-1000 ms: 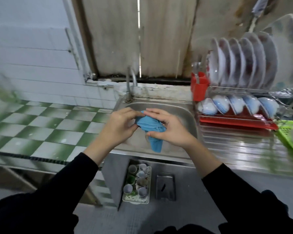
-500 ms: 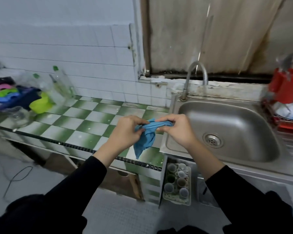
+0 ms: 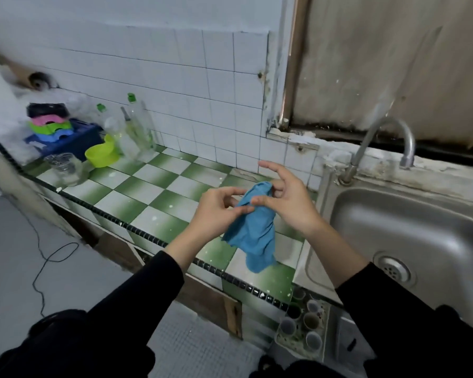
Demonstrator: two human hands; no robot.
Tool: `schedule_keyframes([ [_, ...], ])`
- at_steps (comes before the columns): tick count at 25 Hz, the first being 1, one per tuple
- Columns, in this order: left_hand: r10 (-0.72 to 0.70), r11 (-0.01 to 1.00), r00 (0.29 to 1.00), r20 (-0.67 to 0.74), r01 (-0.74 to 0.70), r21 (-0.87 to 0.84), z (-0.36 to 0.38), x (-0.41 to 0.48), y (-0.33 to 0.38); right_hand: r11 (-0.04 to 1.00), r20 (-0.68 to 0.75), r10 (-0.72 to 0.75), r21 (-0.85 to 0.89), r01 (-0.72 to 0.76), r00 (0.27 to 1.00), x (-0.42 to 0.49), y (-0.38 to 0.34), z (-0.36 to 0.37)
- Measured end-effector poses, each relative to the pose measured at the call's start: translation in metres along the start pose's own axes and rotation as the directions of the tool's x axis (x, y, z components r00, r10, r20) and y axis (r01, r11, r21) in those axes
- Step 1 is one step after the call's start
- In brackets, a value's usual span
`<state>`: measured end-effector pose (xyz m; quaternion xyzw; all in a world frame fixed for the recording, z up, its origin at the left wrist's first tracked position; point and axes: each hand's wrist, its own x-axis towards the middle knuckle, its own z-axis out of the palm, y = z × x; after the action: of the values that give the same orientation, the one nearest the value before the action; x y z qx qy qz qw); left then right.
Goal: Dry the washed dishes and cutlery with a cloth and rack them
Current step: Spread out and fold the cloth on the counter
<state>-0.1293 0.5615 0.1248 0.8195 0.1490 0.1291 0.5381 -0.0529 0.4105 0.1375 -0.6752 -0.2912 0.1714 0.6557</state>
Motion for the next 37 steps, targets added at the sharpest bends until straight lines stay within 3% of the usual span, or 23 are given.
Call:
schedule_keyframes([
  [2,-0.067,0.987,0.998,-0.018,0.064,-0.145,-0.006,0.012,0.005,0.998,0.08,0.034,0.046,-0.038,0.996,0.013,0.004,-0.014],
  [7,-0.004,0.987,0.999,0.047,0.012,-0.161,-0.008,0.034,0.014,0.976,0.033,-0.021,-0.216,0.028,0.999,0.05,0.001,-0.029],
  [11,0.041,0.969,0.991,-0.127,-0.07,-0.237,-0.006,0.05,0.017,0.944,0.09,-0.085,-0.311,0.109,0.992,0.077,-0.001,-0.027],
  [13,0.014,0.954,0.976,-0.217,-0.079,-0.29,-0.008,0.056,0.017,0.941,0.123,-0.039,-0.329,0.078,0.992,0.083,0.002,-0.026],
  [16,-0.022,0.948,0.952,-0.307,-0.077,-0.308,-0.017,0.066,0.014,0.865,0.199,0.047,-0.499,0.06,0.979,0.092,0.02,-0.026],
  [21,0.041,0.985,0.937,-0.346,-0.096,-0.144,-0.048,0.08,0.003,0.944,0.035,0.023,-0.33,-0.011,0.999,0.101,0.027,-0.011],
  [23,0.079,0.989,0.928,-0.364,-0.118,-0.087,-0.053,0.085,0.001,0.966,0.045,0.01,-0.257,0.002,0.999,0.105,0.024,-0.004],
  [27,0.063,0.987,0.959,-0.277,-0.101,-0.124,-0.065,0.104,0.007,0.962,0.123,0.033,-0.274,0.002,0.992,0.115,0.028,0.001],
  [32,0.11,0.993,0.986,-0.125,-0.104,0.056,-0.079,0.123,0.018,0.886,0.1,0.194,-0.444,-0.13,0.976,0.126,0.037,-0.005],
  [35,0.188,0.959,0.979,0.077,-0.2,0.2,-0.081,0.129,0.027,0.883,0.08,0.067,-0.468,-0.022,0.994,0.128,0.021,0.003],
  [37,0.236,0.931,0.962,0.14,-0.265,0.249,-0.082,0.132,0.034,0.9,0.052,-0.034,-0.432,0.054,0.998,0.136,0.009,0.012],
])
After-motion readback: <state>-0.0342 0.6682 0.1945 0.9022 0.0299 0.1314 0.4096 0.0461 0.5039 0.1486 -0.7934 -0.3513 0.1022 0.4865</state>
